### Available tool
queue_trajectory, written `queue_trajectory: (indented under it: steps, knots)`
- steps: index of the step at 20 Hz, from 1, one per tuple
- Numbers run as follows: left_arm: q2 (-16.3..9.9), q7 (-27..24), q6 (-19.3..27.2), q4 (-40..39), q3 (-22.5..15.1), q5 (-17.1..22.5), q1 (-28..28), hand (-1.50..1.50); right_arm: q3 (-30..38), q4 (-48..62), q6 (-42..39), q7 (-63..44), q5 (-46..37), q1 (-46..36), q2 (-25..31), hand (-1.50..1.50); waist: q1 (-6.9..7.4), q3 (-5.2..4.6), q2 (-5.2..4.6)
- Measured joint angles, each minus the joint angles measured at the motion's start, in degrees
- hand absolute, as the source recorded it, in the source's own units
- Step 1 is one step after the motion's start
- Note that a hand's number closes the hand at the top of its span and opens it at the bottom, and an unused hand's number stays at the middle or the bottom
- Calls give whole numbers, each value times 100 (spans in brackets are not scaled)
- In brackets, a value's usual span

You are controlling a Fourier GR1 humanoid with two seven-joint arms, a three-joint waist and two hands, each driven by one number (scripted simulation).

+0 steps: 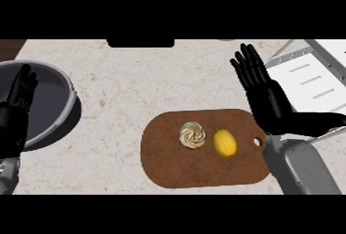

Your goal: Pick the lemon from the cutting board and place it in the tiered basket

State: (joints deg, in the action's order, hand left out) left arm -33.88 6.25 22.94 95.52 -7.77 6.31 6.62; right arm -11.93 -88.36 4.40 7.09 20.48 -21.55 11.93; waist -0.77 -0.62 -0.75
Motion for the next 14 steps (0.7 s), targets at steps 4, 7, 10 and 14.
queue_trajectory:
  steps: [4,7,10,14]
  knots:
    - [419,-14,58,-301,-192,44,-320,0,315,-183,516,-66,-503,225,398,150,-55,29,59]
    - [669,3,102,-370,-262,188,-648,0,770,-100,1163,-209,-1096,527,934,-150,-262,27,92]
    - [906,-22,143,-269,-352,305,-870,0,1467,118,2233,-470,-1215,909,809,-150,-435,76,116]
    - [1288,-201,133,-495,-645,344,-1280,0,1764,-421,3327,-403,-1428,1567,305,-150,-339,69,132]
